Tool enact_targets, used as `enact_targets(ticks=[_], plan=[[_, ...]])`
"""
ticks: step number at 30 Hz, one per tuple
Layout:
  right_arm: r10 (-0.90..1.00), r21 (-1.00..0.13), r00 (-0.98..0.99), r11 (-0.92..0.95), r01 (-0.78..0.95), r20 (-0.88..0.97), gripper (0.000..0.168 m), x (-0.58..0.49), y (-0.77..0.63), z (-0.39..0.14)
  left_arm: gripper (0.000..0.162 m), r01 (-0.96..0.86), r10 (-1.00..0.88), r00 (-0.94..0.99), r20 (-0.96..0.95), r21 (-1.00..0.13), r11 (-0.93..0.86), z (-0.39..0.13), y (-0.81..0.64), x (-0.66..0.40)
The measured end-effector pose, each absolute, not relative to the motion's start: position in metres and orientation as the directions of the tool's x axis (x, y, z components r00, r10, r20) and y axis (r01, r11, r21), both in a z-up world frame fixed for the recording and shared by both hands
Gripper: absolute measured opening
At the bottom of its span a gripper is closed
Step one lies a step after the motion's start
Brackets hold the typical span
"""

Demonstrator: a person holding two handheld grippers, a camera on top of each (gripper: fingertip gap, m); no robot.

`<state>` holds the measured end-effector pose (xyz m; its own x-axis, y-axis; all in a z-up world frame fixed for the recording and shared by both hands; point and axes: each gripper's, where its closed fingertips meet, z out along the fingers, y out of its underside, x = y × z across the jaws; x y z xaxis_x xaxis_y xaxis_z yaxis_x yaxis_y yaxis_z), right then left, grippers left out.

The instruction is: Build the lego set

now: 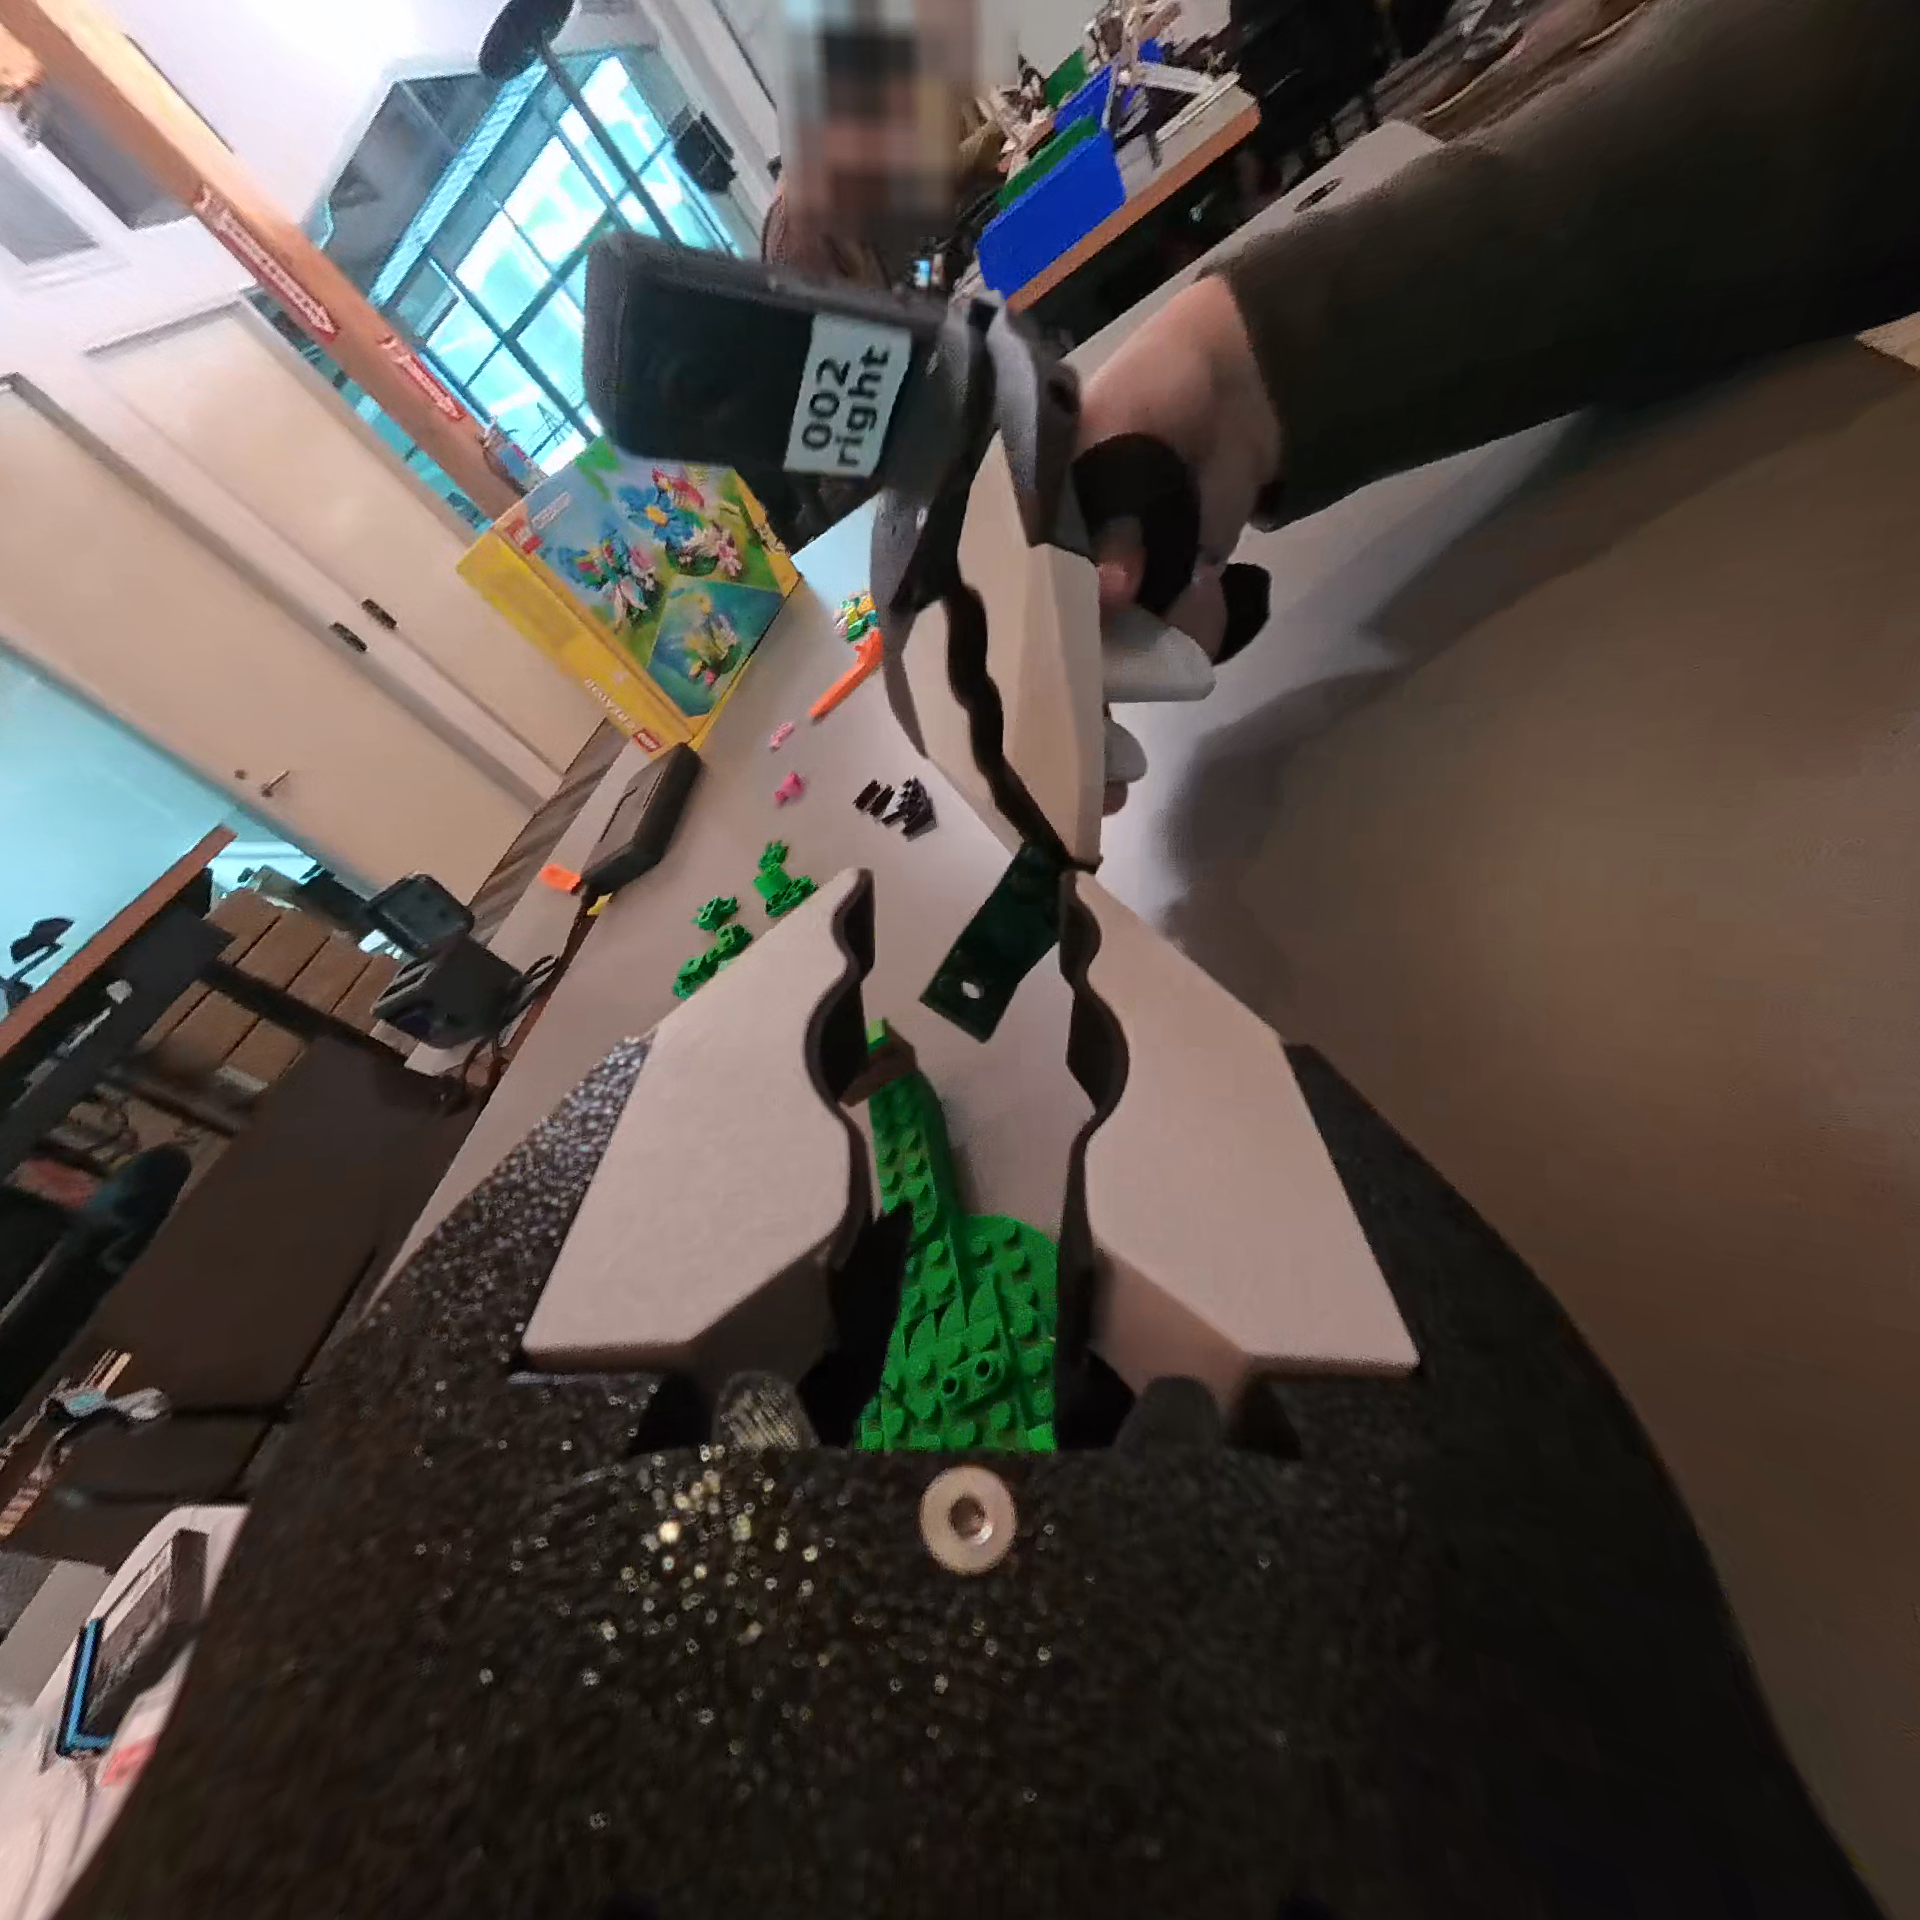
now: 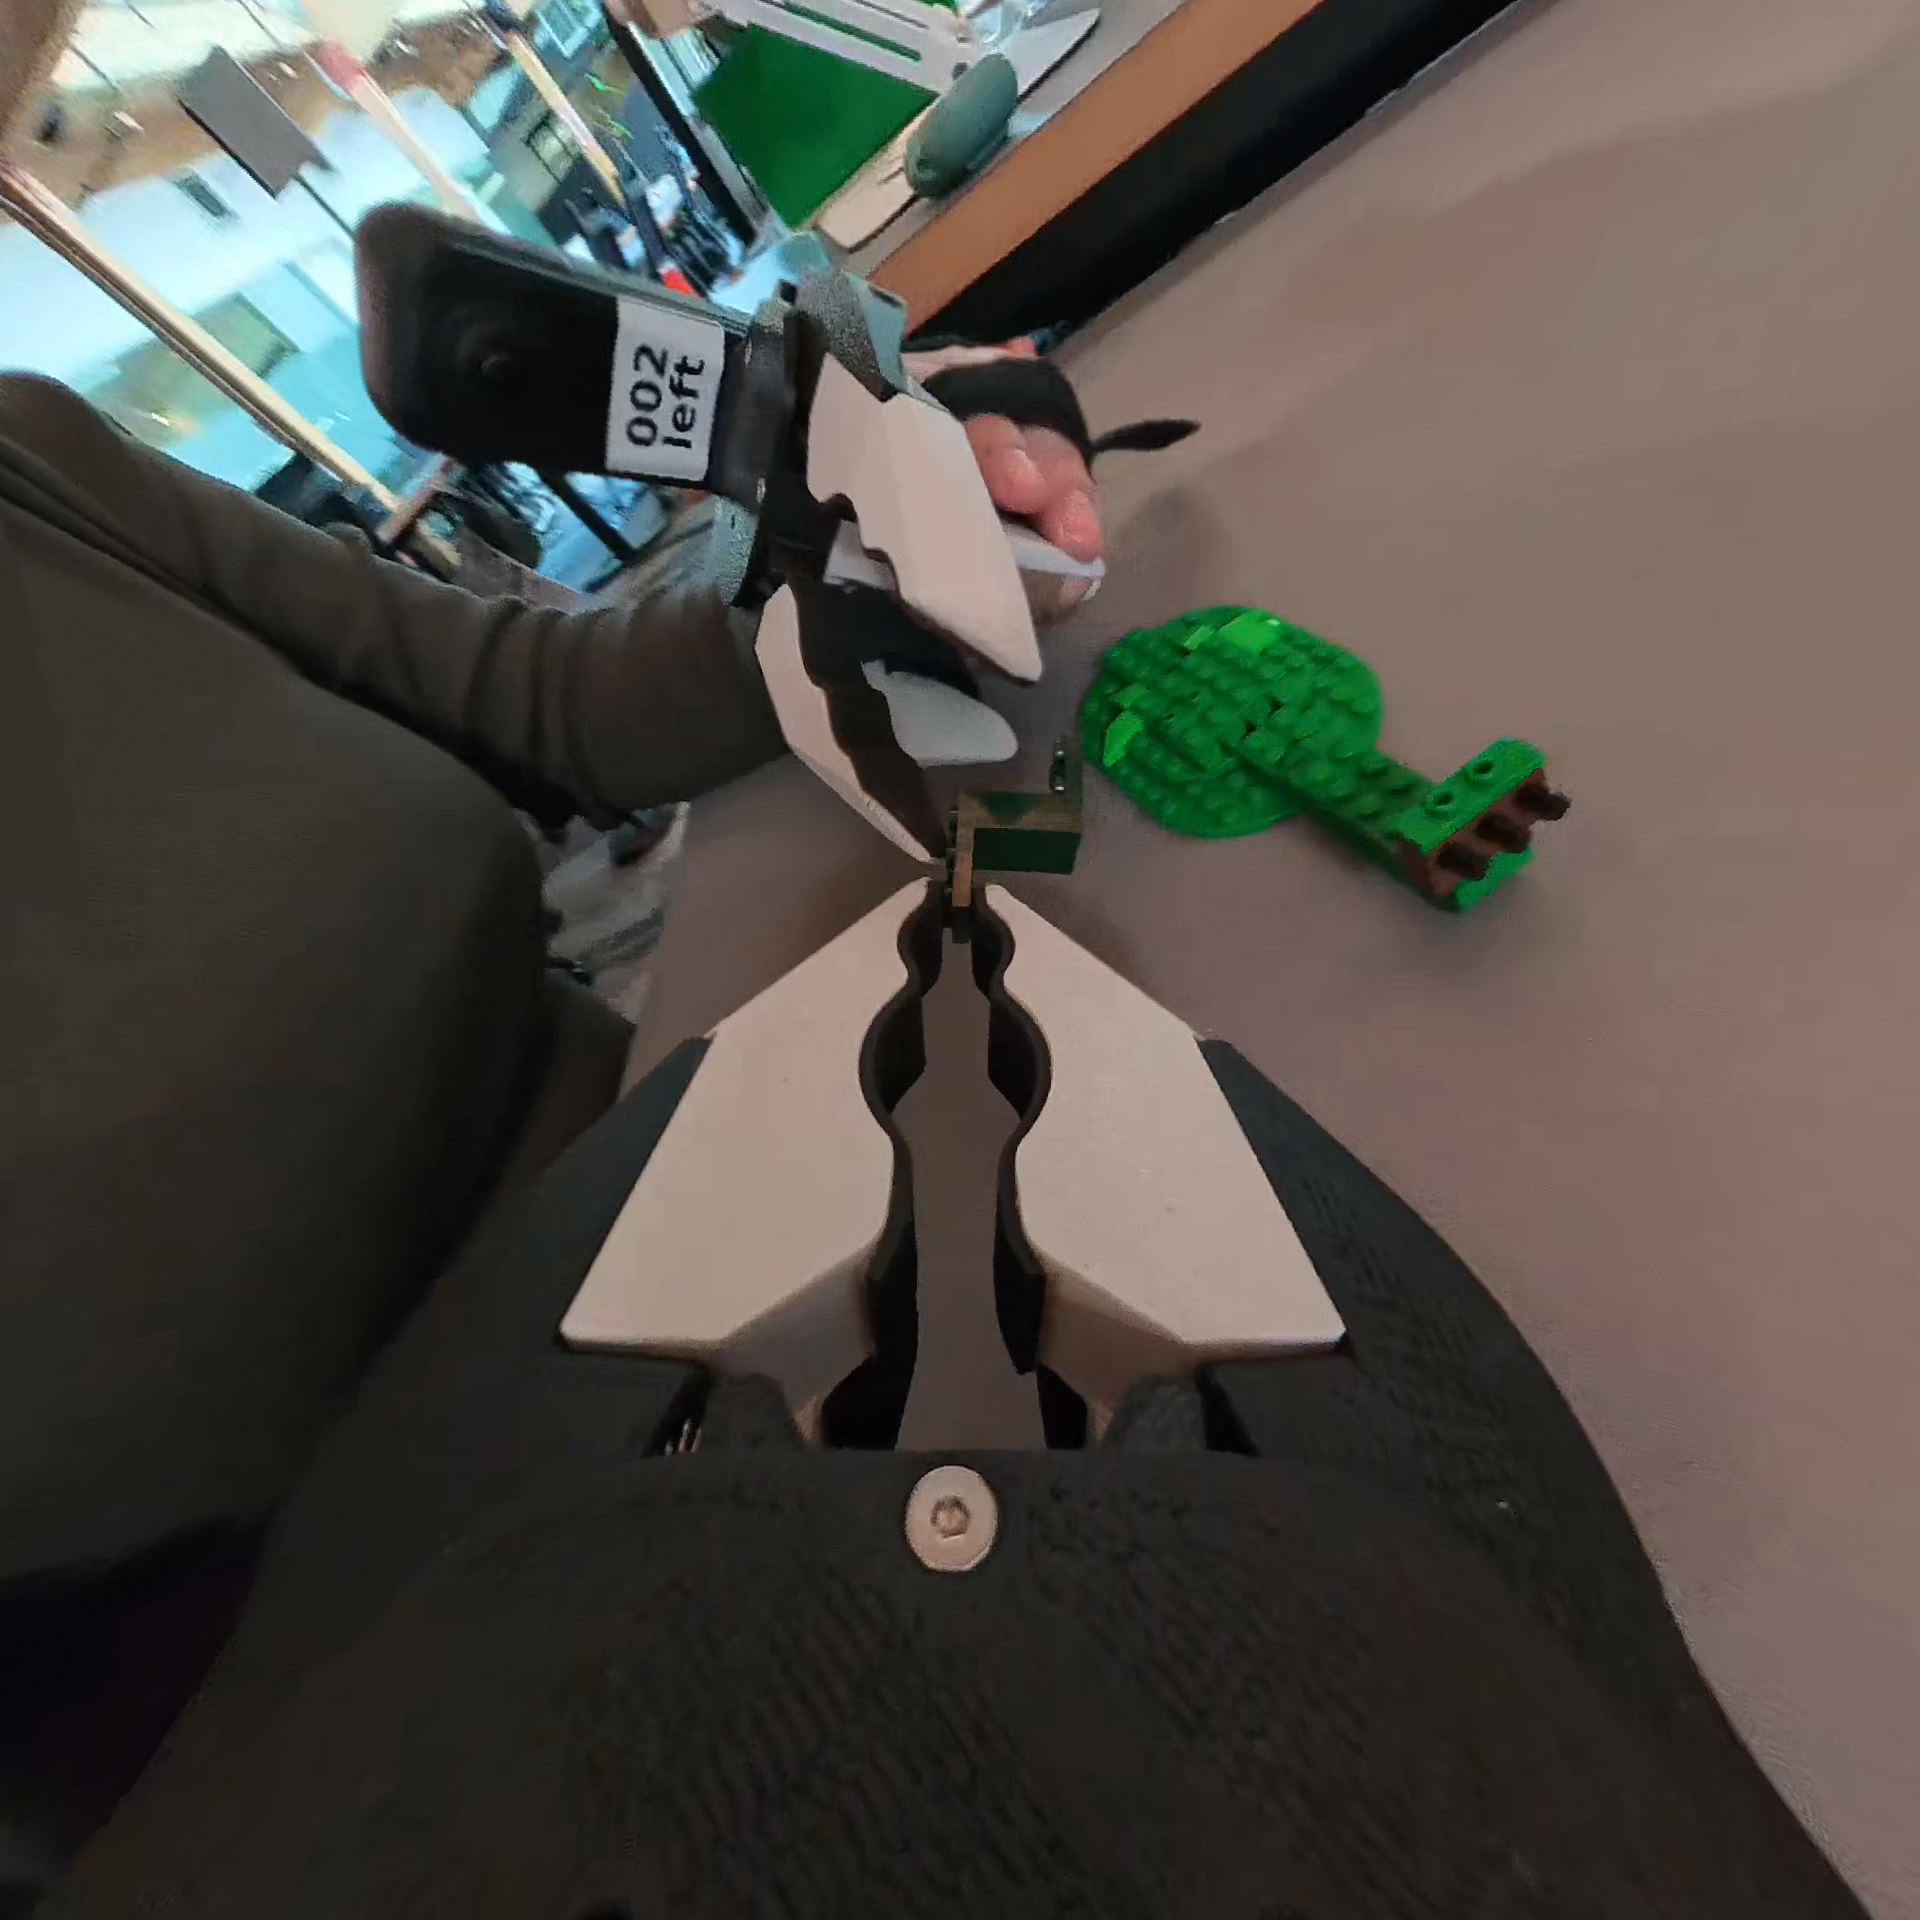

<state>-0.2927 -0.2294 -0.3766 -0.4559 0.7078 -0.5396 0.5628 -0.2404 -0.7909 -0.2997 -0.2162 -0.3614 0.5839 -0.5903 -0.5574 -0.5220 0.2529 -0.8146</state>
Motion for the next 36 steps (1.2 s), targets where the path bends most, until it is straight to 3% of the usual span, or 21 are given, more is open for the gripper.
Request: enact_targets(ticks=[8,17,20,23,29,36], plan=[[0.578,-0.714,-0.45,-0.385,0.585,-0.681,0.003,-0.288,-0.226,-0.368,0.033,-0.62,-0.558,0.527,-0.641,-0.739,0.264,-0.368,-0.216,-0.3],[0.587,-0.721,-0.459,-0.352,0.596,-0.666,0.003,-0.286,-0.227,-0.372,0.017,-0.703,-0.549,0.476,-0.687,-0.672,0.232,-0.382,-0.212,-0.304],[0.746,-0.807,-0.423,-0.255,0.532,-0.515,0.011,-0.294,-0.21,-0.38,0.015,-0.707,-0.552,0.534,-0.64,-0.696,0.123,-0.386,-0.203,-0.313],[0.907,-0.88,-0.381,0.026,0.475,-0.179,0.023,-0.298,-0.189,-0.393,0.015,-0.674,-0.567,0.602,-0.562,-0.738,0.015,-0.392,-0.198,-0.323],[0.868,-0.89,-0.429,0.38,0.253,0.249,0.032,-0.305,-0.2,-0.379,0.015,-0.589,-0.644,0.655,-0.395,-0.801,-0.107,-0.403,-0.2,-0.322],[0.806,-0.823,-0.457,0.517,0.233,0.377,0.027,-0.306,-0.206,-0.391,0.015,-0.562,-0.693,0.642,-0.328,-0.816,-0.134,-0.408,-0.204,-0.314]])
